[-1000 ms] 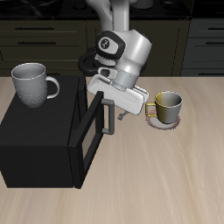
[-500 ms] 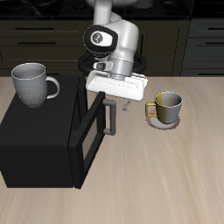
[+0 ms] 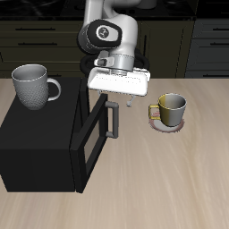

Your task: Open the microwave

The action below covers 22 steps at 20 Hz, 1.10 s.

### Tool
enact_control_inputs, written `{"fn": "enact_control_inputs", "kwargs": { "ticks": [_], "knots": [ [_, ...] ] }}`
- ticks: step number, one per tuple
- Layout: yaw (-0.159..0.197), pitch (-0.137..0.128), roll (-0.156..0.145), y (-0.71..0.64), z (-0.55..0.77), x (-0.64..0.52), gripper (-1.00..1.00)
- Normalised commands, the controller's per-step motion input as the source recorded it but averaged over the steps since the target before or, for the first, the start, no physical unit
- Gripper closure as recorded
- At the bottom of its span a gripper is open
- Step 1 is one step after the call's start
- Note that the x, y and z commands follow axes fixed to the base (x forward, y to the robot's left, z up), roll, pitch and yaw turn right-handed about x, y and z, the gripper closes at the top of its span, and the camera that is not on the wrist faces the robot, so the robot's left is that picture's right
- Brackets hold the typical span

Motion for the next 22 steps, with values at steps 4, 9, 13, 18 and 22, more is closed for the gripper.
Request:
{"fn": "enact_control_inputs", "kwargs": {
  "ticks": [4, 9, 13, 18, 22],
  "knots": [
    [0.046, 0.002, -0.021, -0.26, 0.12, -0.05, -1.0],
    [-0.002, 0.054, -0.045, -0.48, 0.01, -0.02, -1.0],
    [-0.079, 0.054, -0.087, -0.43, -0.01, -0.17, -1.0],
    [-0.072, 0.062, -0.056, -0.44, -0.02, -0.07, -1.0],
    [-0.049, 0.048, -0.041, -0.28, 0.05, 0.13, -1.0]
  ]
}}
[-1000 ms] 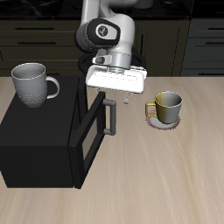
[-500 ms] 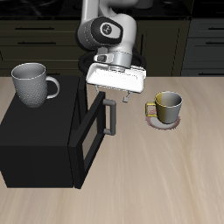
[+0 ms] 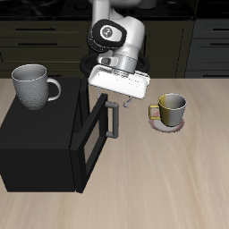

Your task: Open the microwave

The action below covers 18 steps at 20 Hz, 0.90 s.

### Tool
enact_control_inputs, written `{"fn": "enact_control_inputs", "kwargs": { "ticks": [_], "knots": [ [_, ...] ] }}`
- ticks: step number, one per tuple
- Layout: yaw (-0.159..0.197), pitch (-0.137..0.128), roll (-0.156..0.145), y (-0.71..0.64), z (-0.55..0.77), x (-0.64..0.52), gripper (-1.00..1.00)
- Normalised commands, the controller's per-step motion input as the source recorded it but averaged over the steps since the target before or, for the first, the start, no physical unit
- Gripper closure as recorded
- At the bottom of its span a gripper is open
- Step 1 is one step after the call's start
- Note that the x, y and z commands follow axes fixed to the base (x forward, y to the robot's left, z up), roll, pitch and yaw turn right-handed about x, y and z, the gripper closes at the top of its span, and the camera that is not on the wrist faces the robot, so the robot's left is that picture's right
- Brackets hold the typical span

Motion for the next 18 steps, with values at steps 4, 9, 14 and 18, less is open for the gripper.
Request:
{"fn": "enact_control_inputs", "kwargs": {
  "ticks": [4, 9, 14, 18],
  "knots": [
    [-0.041, 0.037, -0.004, -0.13, 0.04, 0.18, -1.0],
    [-0.04, 0.01, 0.014, -0.05, 0.12, 0.27, -1.0],
    [-0.036, 0.007, -0.004, -0.1, 0.11, 0.37, -1.0],
    [0.021, 0.033, 0.104, -0.12, 0.06, 0.51, -1.0]
  ]
}}
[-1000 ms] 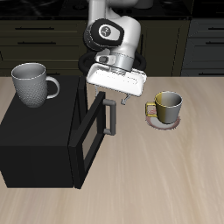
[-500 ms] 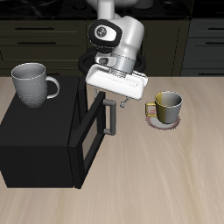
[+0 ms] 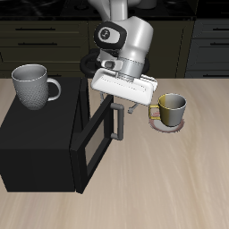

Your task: Open the microwave

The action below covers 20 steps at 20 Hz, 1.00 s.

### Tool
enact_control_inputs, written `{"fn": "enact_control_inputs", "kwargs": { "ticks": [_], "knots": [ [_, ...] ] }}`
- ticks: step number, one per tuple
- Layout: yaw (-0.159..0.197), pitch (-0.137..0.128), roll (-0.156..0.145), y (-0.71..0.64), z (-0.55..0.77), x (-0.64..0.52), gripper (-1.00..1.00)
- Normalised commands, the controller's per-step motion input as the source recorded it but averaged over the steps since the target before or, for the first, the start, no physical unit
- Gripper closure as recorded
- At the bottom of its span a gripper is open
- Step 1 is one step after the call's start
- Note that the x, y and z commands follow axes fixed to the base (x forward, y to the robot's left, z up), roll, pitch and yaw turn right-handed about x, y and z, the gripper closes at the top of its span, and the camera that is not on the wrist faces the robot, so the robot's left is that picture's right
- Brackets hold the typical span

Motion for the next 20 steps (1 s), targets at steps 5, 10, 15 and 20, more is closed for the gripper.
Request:
{"fn": "enact_control_inputs", "kwargs": {
  "ticks": [5, 10, 15, 20],
  "knots": [
    [0.051, 0.02, 0.003, 0.01, 0.09, 0.33, -1.0],
    [0.102, -0.041, 0.106, 0.3, 0.09, 0.22, -1.0],
    [0.023, -0.001, 0.012, 0.05, 0.07, 0.1, -1.0],
    [0.017, -0.01, 0.026, 0.04, 0.08, 0.07, -1.0]
  ]
}}
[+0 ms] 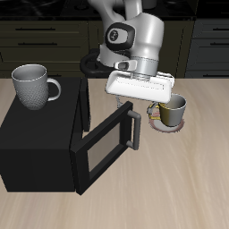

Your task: Open the microwave

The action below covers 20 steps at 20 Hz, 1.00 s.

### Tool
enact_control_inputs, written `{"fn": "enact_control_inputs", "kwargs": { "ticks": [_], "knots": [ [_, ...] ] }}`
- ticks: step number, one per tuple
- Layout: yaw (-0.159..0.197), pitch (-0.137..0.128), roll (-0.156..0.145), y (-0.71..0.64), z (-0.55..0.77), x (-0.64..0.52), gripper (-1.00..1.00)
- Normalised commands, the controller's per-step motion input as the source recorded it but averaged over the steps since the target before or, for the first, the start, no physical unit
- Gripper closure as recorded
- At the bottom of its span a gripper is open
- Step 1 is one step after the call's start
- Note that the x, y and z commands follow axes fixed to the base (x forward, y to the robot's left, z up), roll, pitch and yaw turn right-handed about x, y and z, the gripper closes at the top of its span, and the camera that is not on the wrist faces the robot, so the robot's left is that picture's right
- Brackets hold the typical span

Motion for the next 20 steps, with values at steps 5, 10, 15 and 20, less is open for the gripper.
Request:
{"fn": "enact_control_inputs", "kwargs": {
  "ticks": [5, 10, 15, 20],
  "knots": [
    [0.012, 0.013, 0.084, 0.13, 0.03, 0.07, -1.0],
    [0.004, 0.007, 0.063, 0.16, 0.0, 0.07, -1.0],
    [0.036, 0.02, 0.07, 0.26, -0.06, 0.15, -1.0],
    [0.039, -0.018, 0.056, 0.28, 0.05, 0.11, -1.0]
  ]
}}
